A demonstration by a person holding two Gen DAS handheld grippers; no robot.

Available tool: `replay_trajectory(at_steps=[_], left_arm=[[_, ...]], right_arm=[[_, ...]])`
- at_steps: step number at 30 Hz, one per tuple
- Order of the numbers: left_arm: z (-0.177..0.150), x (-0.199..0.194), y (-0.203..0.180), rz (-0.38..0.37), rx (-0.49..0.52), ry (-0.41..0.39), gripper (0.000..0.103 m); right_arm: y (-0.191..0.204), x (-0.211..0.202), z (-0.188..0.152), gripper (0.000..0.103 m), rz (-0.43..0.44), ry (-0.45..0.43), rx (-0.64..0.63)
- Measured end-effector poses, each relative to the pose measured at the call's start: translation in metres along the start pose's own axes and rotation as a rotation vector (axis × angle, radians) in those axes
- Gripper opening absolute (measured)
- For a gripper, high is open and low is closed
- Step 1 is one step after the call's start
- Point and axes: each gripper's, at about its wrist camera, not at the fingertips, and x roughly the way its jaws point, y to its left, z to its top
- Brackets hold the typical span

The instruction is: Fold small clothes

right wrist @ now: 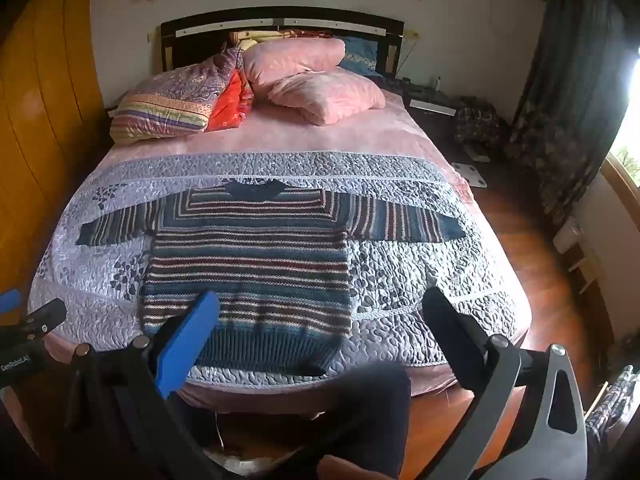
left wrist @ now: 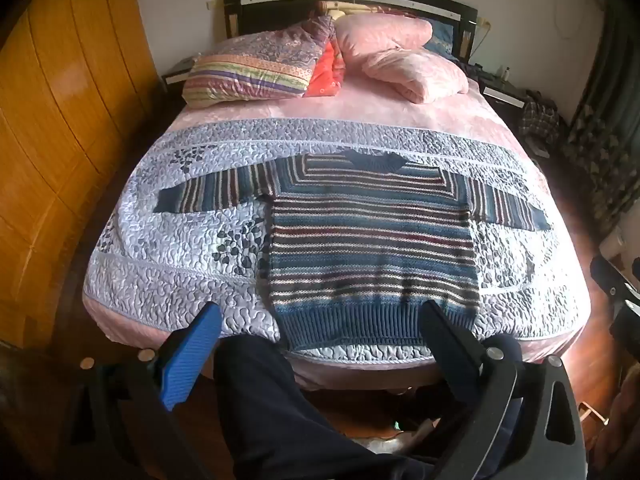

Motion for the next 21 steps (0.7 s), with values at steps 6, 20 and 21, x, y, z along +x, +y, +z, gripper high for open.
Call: replay_trajectory(at_steps=[6, 20, 21], left_arm=[[0.0, 0.0002, -0.0005, 0.0, 0.001, -0.001, 0.099], [0.0024, -0.0005, -0.0026, 0.0, 0.001, -0.006, 0.099], [0.0029, -0.0002, -0.0018, -0.001, -0.001, -0.007, 0.099]], right_arm=[[-0.0005, 0.0005, 0.0002, 0.101, -0.001, -0.002, 0.003], [0.0002, -0.0002, 0.0002, 0.101, -0.004, -0.008, 0.0], [0.0004, -0.0001, 0.0003, 0.101, -0.005, -0.01, -0.001]])
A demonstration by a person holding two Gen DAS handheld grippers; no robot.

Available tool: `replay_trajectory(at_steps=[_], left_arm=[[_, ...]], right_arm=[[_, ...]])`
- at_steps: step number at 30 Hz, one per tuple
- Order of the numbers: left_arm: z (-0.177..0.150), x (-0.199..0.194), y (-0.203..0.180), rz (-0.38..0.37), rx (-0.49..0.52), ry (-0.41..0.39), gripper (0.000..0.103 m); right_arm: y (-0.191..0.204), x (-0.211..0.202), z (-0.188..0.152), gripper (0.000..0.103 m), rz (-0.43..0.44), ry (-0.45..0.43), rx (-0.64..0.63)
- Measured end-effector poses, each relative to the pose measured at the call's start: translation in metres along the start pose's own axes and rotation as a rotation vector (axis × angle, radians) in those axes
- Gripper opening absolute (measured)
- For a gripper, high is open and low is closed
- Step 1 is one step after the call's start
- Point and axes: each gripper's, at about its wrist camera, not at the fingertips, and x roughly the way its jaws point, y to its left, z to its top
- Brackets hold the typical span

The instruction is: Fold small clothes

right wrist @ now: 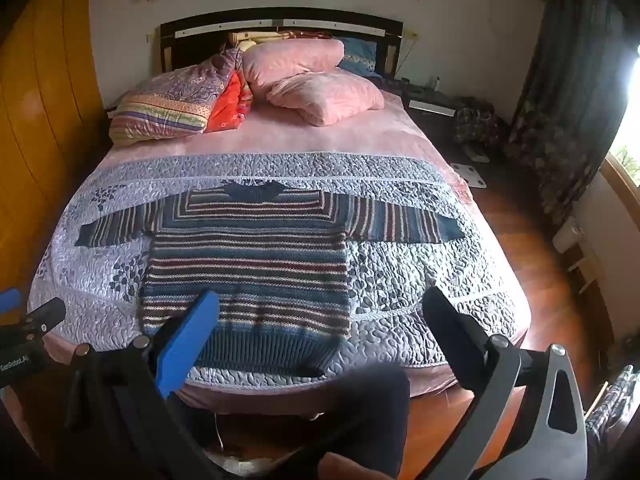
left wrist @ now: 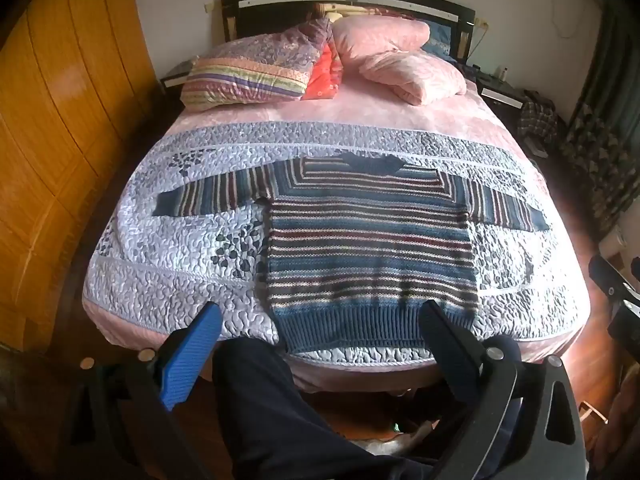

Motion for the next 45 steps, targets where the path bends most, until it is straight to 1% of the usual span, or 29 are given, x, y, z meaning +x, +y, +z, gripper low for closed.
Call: replay_trajectory(at_steps=[45], left_arm=[[0.002, -0.006, 0.001, -0.001, 0.002, -0.009, 0.099]], right_arm=[[-0.01, -0.008, 0.016, 0.101, -0.003, -0.013, -0.004]])
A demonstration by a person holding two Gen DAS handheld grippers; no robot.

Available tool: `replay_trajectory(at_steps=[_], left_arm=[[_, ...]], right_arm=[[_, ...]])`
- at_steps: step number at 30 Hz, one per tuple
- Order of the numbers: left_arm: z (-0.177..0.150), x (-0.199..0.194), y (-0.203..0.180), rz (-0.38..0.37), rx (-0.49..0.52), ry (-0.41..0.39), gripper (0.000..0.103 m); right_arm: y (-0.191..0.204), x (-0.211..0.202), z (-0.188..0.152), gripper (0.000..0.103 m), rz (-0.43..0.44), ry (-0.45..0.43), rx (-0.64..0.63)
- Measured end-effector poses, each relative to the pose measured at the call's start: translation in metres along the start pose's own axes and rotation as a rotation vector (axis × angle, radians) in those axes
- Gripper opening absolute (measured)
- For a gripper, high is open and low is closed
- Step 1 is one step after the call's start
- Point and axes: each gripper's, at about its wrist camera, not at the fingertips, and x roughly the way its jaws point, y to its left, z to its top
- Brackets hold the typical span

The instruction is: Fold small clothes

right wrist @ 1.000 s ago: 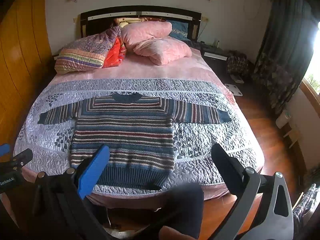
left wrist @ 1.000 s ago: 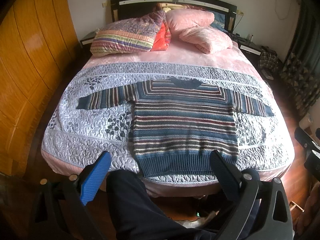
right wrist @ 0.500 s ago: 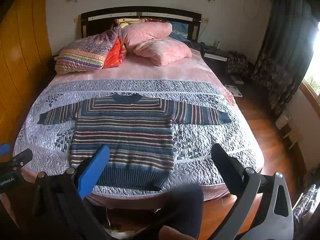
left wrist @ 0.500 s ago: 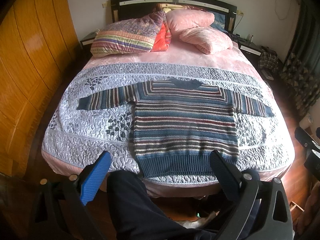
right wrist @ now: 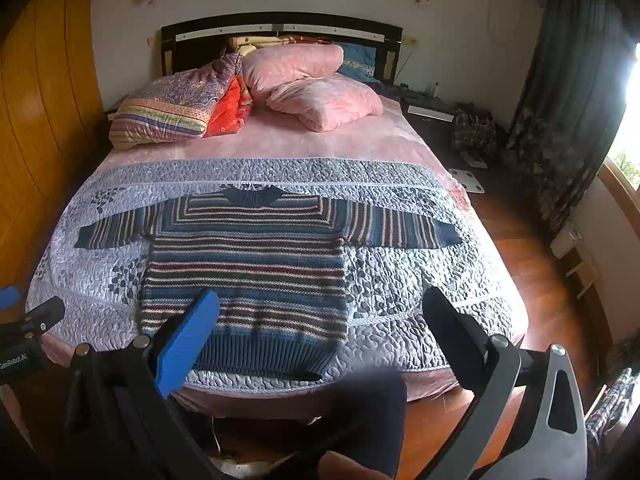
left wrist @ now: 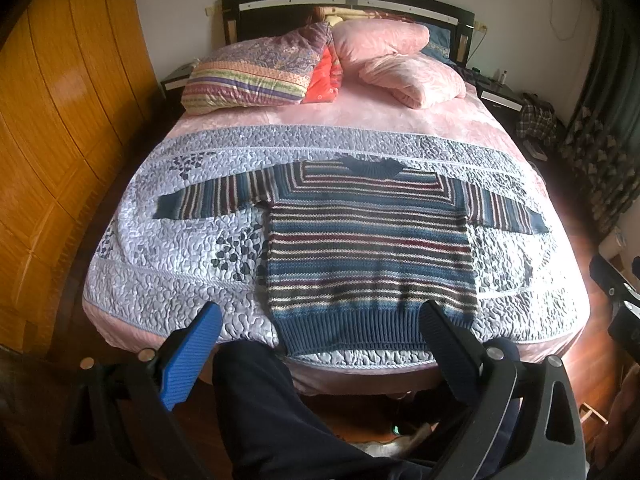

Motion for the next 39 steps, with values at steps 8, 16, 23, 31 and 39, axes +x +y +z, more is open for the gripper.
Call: replay_trajectory(at_steps=[8, 16, 23, 31, 39], left_arm=[[0.0, 0.0, 0.0, -0.001, 0.001, -0.001, 0.099], [-0.001, 0.002, 0.0, 0.0, 0.0, 0.0, 0.099], [0.001, 0.004, 0.001, -0.003, -0.002, 0.001, 0.099], [0.001, 0.026, -0.01, -0.023, 0.011, -0.006, 0.099], [0.008, 0.091, -0.028, -0.148, 0.073, -0.021, 0.099]], right_arm=[[0.0, 0.0, 0.0, 0.101, -0.002, 0.0, 0.0], [-0.001, 0.003, -0.003, 0.101, -0.001, 0.003, -0.001], [-0.001, 0.01, -0.008, 0.101, -0.003, 0.009, 0.0], [-0.006, 0.033, -0.013, 0.1, -0.023, 0.022, 0.003], [-0.049, 0.112, -0.01, 0.1, 0.036, -0.001, 0.049]])
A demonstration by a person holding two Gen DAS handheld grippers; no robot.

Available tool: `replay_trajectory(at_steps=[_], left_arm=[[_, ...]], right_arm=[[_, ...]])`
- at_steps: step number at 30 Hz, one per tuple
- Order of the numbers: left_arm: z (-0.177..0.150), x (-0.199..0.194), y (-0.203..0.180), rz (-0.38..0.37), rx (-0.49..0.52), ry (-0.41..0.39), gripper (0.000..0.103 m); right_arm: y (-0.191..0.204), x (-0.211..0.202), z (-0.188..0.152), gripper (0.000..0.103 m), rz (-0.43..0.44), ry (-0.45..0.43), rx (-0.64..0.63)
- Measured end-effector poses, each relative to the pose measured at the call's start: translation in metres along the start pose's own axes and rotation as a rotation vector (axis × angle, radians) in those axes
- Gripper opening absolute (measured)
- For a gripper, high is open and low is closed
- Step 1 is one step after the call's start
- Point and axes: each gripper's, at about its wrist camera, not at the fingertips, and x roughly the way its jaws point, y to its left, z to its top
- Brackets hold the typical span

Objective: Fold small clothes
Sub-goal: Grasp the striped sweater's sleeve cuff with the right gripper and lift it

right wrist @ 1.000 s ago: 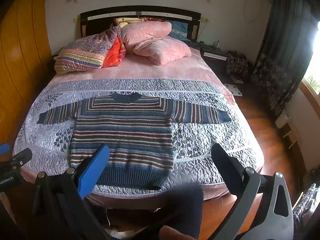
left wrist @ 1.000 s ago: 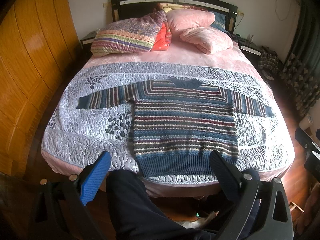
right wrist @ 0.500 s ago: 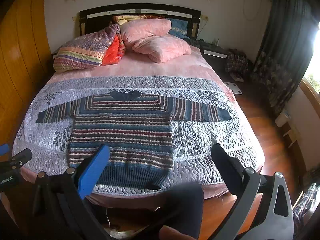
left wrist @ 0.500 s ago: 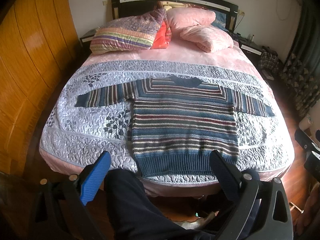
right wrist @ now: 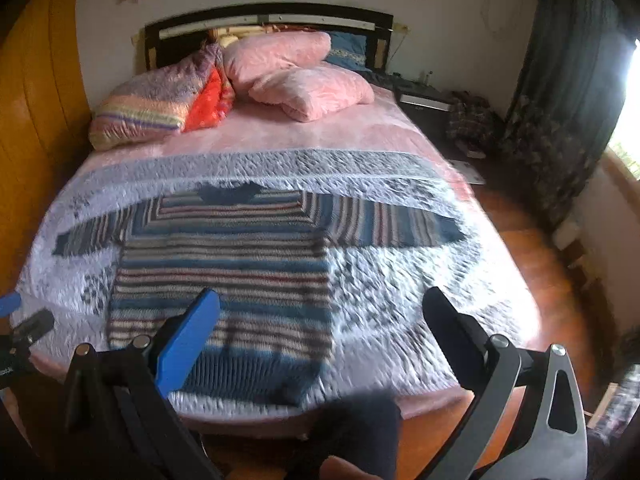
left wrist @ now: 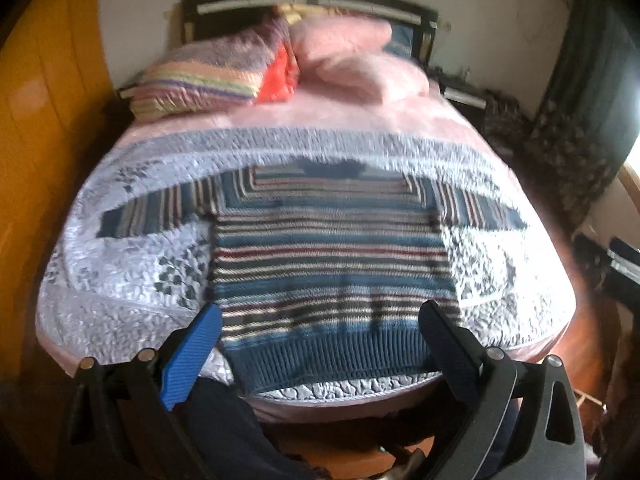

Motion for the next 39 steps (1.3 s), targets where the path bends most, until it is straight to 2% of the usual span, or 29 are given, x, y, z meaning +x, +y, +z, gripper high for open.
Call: replay_trajectory(at_steps=[2, 5, 10, 11, 13, 14, 18, 20, 22, 24, 27, 32, 37, 39], left_arm=[[0.006, 0.025, -0.003, -0.021, 0.001, 0.033, 0.099], [0.015, 0.06, -0.01, -0.015, 0.011, 0.04, 0.099], [0.03, 0.105, -0.005, -0.116, -0.077, 0.052, 0.099], [0.032, 0.115, -0.004, -0.144, -0.096, 0.055, 0.099], [0.035, 0.132, -0.003, -0.164, -0.122, 0.06, 0.099], [0.037, 0.139, -0.003, -0.163, -0.128, 0.061, 0.099], [0.038, 0.167, -0.006, -0.142, -0.113, 0.004, 0.099], [0.04, 0.177, -0.007, -0.14, -0.11, -0.005, 0.099], [0.04, 0.193, -0.008, -0.156, -0.104, 0.026, 0.099], [0.039, 0.209, -0.008, -0.199, -0.116, 0.078, 0.099], [0.036, 0.228, -0.008, -0.212, -0.143, 0.128, 0.099], [0.032, 0.244, -0.005, -0.206, -0.171, 0.14, 0.099], [0.029, 0.262, 0.01, -0.246, -0.257, 0.212, 0.099], [0.03, 0.265, 0.015, -0.252, -0.273, 0.216, 0.099]], right_arm=[[-0.03, 0.039, 0.002, 0.1, 0.068, 0.042, 0.065], [-0.089, 0.106, 0.003, 0.1, 0.103, 0.125, 0.192], [-0.207, 0.207, -0.005, 0.1, 0.096, 0.17, 0.445], [-0.234, 0.228, -0.009, 0.095, 0.1, 0.176, 0.511], [-0.284, 0.272, -0.018, 0.074, 0.145, 0.195, 0.656], [-0.301, 0.285, -0.023, 0.057, 0.16, 0.207, 0.709], [-0.372, 0.354, -0.043, 0.058, 0.268, 0.205, 0.979], [-0.401, 0.388, -0.051, 0.063, 0.361, 0.184, 1.116], [-0.417, 0.41, -0.053, 0.063, 0.382, 0.169, 1.186], [-0.435, 0.435, -0.052, 0.053, 0.385, 0.158, 1.231], [-0.452, 0.461, -0.047, 0.044, 0.374, 0.138, 1.264], [-0.462, 0.485, -0.037, 0.043, 0.363, 0.122, 1.248], [-0.461, 0.493, -0.026, 0.041, 0.352, 0.108, 1.214], [-0.464, 0.498, -0.023, 0.036, 0.35, 0.103, 1.208]])
